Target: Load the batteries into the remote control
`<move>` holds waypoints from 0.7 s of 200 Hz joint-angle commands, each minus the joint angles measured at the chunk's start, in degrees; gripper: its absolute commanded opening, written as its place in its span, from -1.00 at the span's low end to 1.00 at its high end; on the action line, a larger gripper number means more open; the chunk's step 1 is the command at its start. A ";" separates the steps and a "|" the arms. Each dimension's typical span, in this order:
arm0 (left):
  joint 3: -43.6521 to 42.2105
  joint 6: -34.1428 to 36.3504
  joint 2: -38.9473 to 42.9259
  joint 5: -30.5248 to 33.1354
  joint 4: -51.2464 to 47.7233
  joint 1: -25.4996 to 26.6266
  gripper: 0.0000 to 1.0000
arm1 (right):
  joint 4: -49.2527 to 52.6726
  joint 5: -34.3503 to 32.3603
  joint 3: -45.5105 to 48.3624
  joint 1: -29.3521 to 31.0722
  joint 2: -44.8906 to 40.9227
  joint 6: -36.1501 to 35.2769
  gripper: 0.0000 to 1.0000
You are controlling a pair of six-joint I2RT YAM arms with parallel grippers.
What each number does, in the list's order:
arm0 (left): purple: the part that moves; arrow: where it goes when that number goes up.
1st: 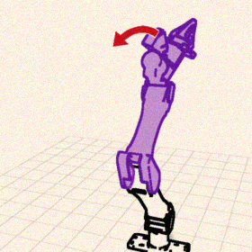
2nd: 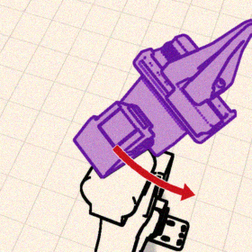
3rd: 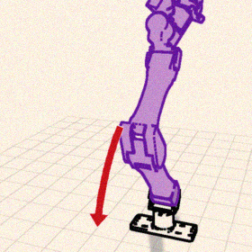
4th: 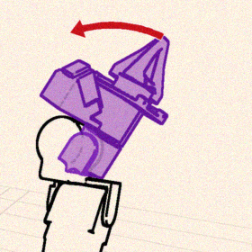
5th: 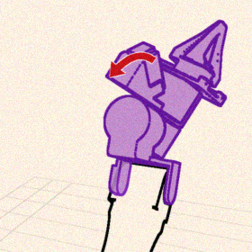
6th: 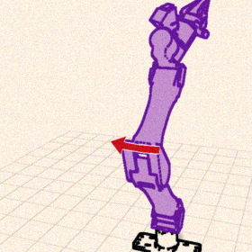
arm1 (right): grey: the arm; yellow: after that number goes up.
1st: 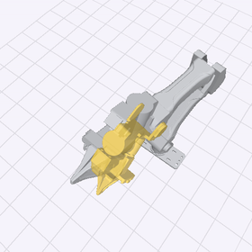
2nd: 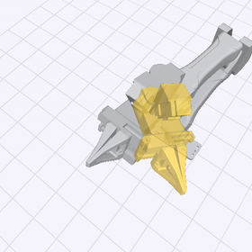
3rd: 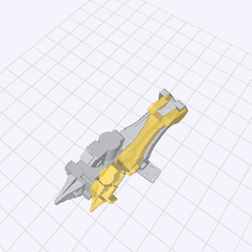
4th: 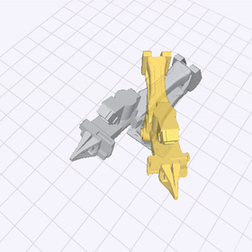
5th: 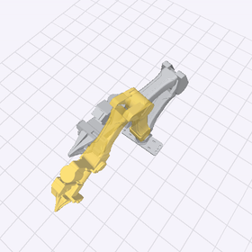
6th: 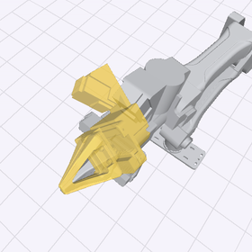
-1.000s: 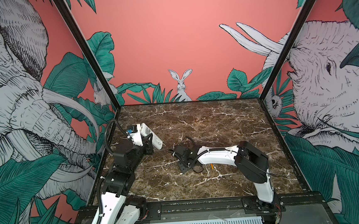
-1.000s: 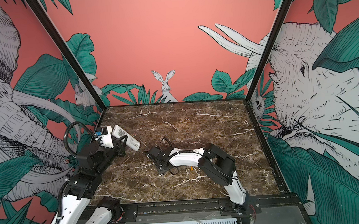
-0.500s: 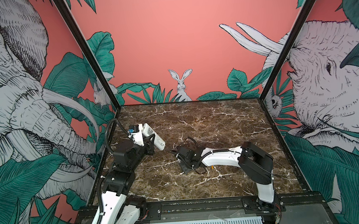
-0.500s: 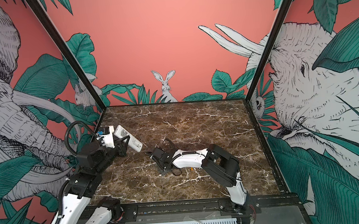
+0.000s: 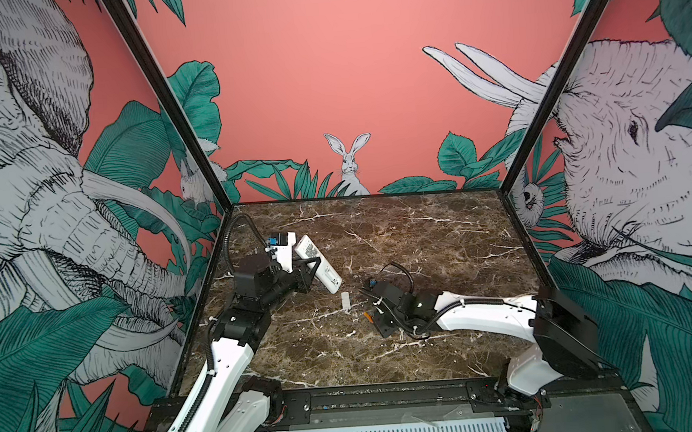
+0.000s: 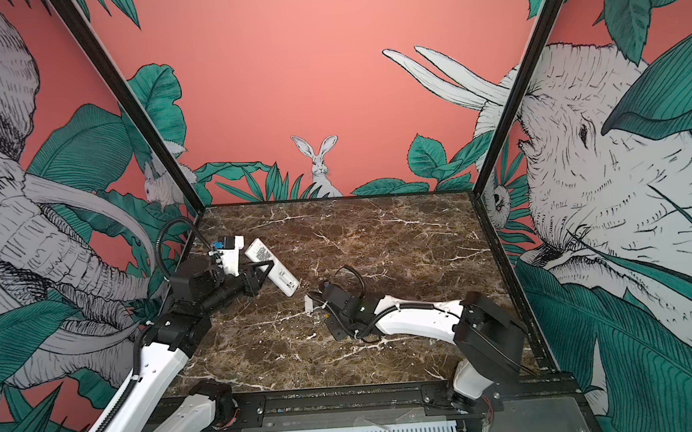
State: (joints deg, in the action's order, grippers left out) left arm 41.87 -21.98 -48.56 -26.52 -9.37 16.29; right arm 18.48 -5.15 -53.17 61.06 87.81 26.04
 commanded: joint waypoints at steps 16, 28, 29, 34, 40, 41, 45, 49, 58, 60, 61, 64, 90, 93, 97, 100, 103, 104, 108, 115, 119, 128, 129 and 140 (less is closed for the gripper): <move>-1.25 0.08 0.30 -2.92 1.48 -0.43 -1.00 | -0.91 0.08 0.43 -0.60 -0.38 -2.74 -0.45; -1.56 0.43 1.05 -1.71 1.07 -0.38 -1.00 | -0.35 -0.53 -0.83 -0.77 1.40 -1.90 -0.23; -1.54 0.44 1.07 -1.61 1.00 -0.39 -1.00 | -0.32 -0.50 -0.94 -0.77 1.58 -1.88 -0.21; -1.57 0.53 1.31 -1.16 0.70 -0.39 -1.00 | 0.04 -0.54 -1.58 -0.85 2.45 -1.59 -0.07; -1.68 0.63 1.65 -0.83 0.53 -0.39 -1.00 | 0.58 -0.79 -2.45 -0.85 3.37 -1.37 0.10; -1.69 0.63 1.68 -0.73 0.51 -0.34 -1.00 | 0.63 -0.90 -2.59 -0.85 3.39 -1.31 0.13; -1.74 0.65 1.77 -0.72 0.41 -0.38 -1.00 | 0.92 -1.19 -3.05 -0.85 4.67 -1.06 0.22; -1.79 0.62 1.85 -0.63 0.25 -0.39 -1.00 | 1.02 -1.26 -3.53 -0.85 5.56 -0.87 0.38; -1.92 0.70 1.97 -0.63 -0.11 -0.39 -1.00 | 1.18 -1.33 -4.31 -0.86 6.73 -0.72 0.66; -1.95 0.70 2.10 -0.63 -0.12 -0.39 -1.00 | 1.13 -1.22 -4.42 -0.85 6.99 -0.73 0.72; -2.00 0.71 2.13 -0.63 -0.17 -0.39 -1.00 | 1.08 -1.24 -4.41 -0.85 7.05 -0.73 0.75; -2.05 0.72 2.20 -0.58 -0.27 -0.39 -1.00 | 1.04 -1.27 -4.61 -0.83 7.33 -0.74 0.80; -2.53 1.32 2.65 0.11 -1.24 -0.39 -1.00 | 1.70 -1.66 -6.08 -0.87 8.92 -0.56 0.79; -2.54 1.43 2.74 0.19 -1.33 -0.43 -1.00 | 1.76 -1.75 -6.35 -0.87 9.14 -0.51 0.79; -2.58 1.41 2.76 0.32 -1.41 -0.41 -1.00 | 1.95 -1.73 -6.58 -0.87 9.40 -0.61 0.78; -2.58 1.49 2.69 0.37 -1.44 -0.39 -1.00 | 2.07 -1.79 -6.73 -0.87 9.66 -0.62 0.78; -2.58 1.52 2.79 0.41 -1.44 -0.39 -1.00 | 2.30 -1.84 -6.94 -0.89 9.91 -0.56 0.78; -2.58 1.51 2.82 0.46 -1.49 -0.39 -1.00 | 2.33 -1.91 -7.04 -0.91 10.01 -0.56 0.78; -2.58 1.50 2.85 0.57 -1.53 -0.39 -1.00 | 2.71 -2.17 -7.30 -0.93 10.30 -0.53 0.77; -2.58 1.60 2.77 0.67 -1.53 -0.45 -1.00 | 3.24 -2.47 -7.74 -0.94 10.93 -0.48 0.75; -2.58 1.65 2.78 0.68 -1.52 -0.48 -1.00 | 3.45 -2.50 -8.02 -0.94 11.39 -0.45 0.73; -2.58 1.63 2.84 0.77 -1.49 -0.47 -1.00 | 4.64 -2.89 -8.91 -0.89 12.34 -0.45 0.68; -2.58 1.65 2.80 0.77 -1.47 -0.47 -1.00 | 4.77 -2.91 -9.03 -0.92 12.45 -0.50 0.67; -2.58 1.70 2.68 0.92 -1.53 -0.43 -1.00 | 5.88 -3.33 -10.11 -1.01 13.62 -0.60 0.60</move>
State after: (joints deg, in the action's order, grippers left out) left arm 39.57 -21.12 -46.81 -26.06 -10.92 16.21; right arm 21.12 -6.44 -60.93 60.36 99.15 25.28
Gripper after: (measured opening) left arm 0.206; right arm 0.829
